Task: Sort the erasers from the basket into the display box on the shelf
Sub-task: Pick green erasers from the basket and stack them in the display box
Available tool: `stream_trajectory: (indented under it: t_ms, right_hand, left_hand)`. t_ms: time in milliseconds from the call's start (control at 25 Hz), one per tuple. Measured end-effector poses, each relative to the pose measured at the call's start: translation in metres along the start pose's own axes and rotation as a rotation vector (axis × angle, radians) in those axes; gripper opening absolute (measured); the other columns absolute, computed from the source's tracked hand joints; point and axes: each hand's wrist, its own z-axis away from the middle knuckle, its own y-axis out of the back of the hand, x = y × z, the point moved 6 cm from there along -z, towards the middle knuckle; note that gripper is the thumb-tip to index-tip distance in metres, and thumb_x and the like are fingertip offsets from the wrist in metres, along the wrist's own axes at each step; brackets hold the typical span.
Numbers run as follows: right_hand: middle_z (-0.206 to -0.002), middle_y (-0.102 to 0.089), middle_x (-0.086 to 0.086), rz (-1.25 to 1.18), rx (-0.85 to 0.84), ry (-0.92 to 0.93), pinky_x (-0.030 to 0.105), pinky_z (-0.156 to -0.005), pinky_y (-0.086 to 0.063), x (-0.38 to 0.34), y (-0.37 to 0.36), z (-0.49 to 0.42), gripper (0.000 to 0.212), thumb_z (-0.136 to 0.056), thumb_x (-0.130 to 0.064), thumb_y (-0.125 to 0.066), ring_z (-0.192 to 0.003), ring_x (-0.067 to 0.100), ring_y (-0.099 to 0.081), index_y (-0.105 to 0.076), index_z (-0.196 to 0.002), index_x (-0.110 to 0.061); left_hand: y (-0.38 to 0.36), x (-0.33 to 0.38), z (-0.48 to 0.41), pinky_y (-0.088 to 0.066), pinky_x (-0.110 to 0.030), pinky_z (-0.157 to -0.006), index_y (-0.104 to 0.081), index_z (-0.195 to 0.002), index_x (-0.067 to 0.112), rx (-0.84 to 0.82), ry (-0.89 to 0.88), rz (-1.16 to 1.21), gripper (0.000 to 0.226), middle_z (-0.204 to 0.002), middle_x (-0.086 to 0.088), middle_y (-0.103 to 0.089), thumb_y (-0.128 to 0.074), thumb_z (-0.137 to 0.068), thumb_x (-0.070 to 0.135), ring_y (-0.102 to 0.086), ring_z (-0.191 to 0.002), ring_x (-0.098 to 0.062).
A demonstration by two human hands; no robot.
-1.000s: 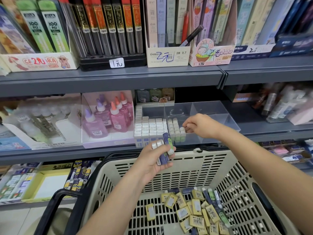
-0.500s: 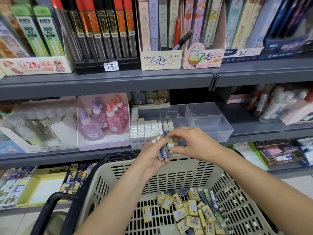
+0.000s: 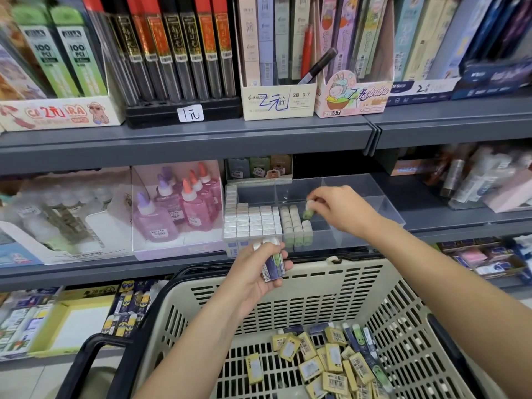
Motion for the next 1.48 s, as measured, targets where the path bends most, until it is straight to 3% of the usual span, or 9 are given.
stream_trajectory:
  t_ms: [160, 360, 640, 760, 880, 960, 1080, 1240, 1480]
  right_hand:
    - [-0.100, -0.070, 0.005, -0.076, -0.154, -0.018, 0.033, -0.084, -0.049, 0.000, -0.023, -0.002, 0.020, -0.095, -0.020, -0.049, -0.091, 0.021, -0.063, -0.065, -0.105, -0.012]
    - [-0.109, -0.067, 0.007, -0.006, -0.247, 0.008, 0.035, -0.088, -0.048, 0.001, -0.030, 0.000, 0.026, -0.098, -0.012, -0.039, -0.098, 0.023, -0.061, -0.061, -0.112, -0.011]
    - [-0.121, -0.064, 0.007, 0.113, -0.129, 0.054, 0.037, -0.094, -0.047, -0.002, -0.013, 0.008, 0.034, -0.097, -0.010, -0.044, -0.111, 0.025, -0.059, -0.051, -0.130, -0.013]
    - [-0.105, -0.070, -0.001, -0.104, 0.050, 0.121, 0.029, -0.083, -0.049, -0.017, 0.003, 0.029, 0.025, -0.094, -0.026, -0.051, -0.093, 0.012, -0.063, -0.065, -0.113, -0.016]
    - [-0.074, -0.064, -0.016, -0.283, -0.056, 0.082, 0.011, -0.063, -0.041, -0.034, -0.004, 0.050, 0.024, -0.085, -0.044, -0.059, -0.066, -0.008, -0.056, -0.070, -0.092, -0.023]
    - [-0.069, -0.061, -0.016, -0.360, -0.112, 0.045, 0.011, -0.060, -0.045, -0.035, -0.010, 0.055, 0.013, -0.085, -0.036, -0.063, -0.064, -0.004, -0.061, -0.067, -0.086, -0.024]
    - [-0.071, -0.068, -0.009, -0.555, -0.050, -0.058, 0.024, -0.070, -0.054, -0.017, 0.005, 0.043, 0.006, -0.085, -0.024, -0.065, -0.068, 0.005, -0.069, -0.063, -0.080, -0.027]
    - [-0.081, -0.068, -0.007, -0.253, 0.191, -0.085, 0.024, -0.079, -0.049, 0.004, 0.028, 0.013, 0.009, -0.087, -0.027, -0.064, -0.081, 0.013, -0.066, -0.067, -0.093, -0.021]
    - [-0.089, -0.068, 0.003, -0.143, -0.027, -0.116, 0.026, -0.078, -0.045, 0.006, -0.013, -0.011, 0.018, -0.091, -0.026, -0.057, -0.093, 0.024, -0.063, -0.066, -0.102, -0.015]
  left_hand:
    - [0.003, -0.002, 0.000, -0.043, -0.020, -0.042, -0.065, -0.088, 0.010, 0.009, -0.003, 0.017, 0.012, -0.073, -0.005, -0.062, -0.053, -0.089, 0.010, -0.068, -0.065, -0.018]
    - [0.001, -0.009, 0.000, -0.045, -0.022, -0.043, -0.059, -0.093, 0.009, 0.001, 0.008, 0.041, 0.007, -0.078, -0.009, -0.063, -0.055, -0.088, 0.006, -0.070, -0.070, -0.020]
    - [-0.007, -0.006, -0.003, -0.050, -0.021, -0.047, -0.060, -0.093, 0.011, -0.046, -0.045, 0.012, 0.015, -0.075, -0.004, -0.073, -0.055, -0.088, -0.002, -0.072, -0.075, -0.018]
    - [-0.010, -0.004, -0.005, -0.050, -0.020, -0.047, -0.060, -0.095, 0.014, -0.026, -0.066, 0.027, 0.018, -0.072, -0.002, -0.073, -0.055, -0.088, -0.001, -0.072, -0.073, -0.017]
    - [-0.017, -0.003, -0.005, -0.052, -0.020, -0.050, -0.063, -0.094, 0.015, -0.029, -0.087, -0.024, 0.018, -0.072, -0.002, -0.072, -0.056, -0.088, 0.000, -0.071, -0.072, -0.014]
    - [-0.020, -0.005, -0.006, -0.053, -0.021, -0.054, -0.067, -0.091, 0.015, -0.036, -0.082, -0.012, 0.015, -0.077, -0.005, -0.072, -0.058, -0.088, 0.003, -0.070, -0.074, -0.014]
    - [-0.012, -0.006, -0.004, -0.054, -0.023, -0.056, -0.067, -0.099, 0.013, -0.018, -0.067, 0.068, 0.013, -0.081, -0.005, -0.073, -0.060, -0.089, 0.014, -0.070, -0.078, -0.017]
    - [0.002, -0.003, -0.003, -0.055, -0.024, -0.058, -0.064, -0.102, 0.011, -0.002, -0.078, 0.075, 0.018, -0.070, -0.001, -0.066, -0.061, -0.087, 0.018, -0.067, -0.072, -0.015]
    - [0.002, 0.002, -0.001, -0.056, -0.025, -0.057, -0.065, -0.102, 0.008, -0.039, -0.056, 0.104, 0.019, -0.073, -0.008, -0.067, -0.051, -0.091, 0.002, -0.067, -0.072, -0.018]
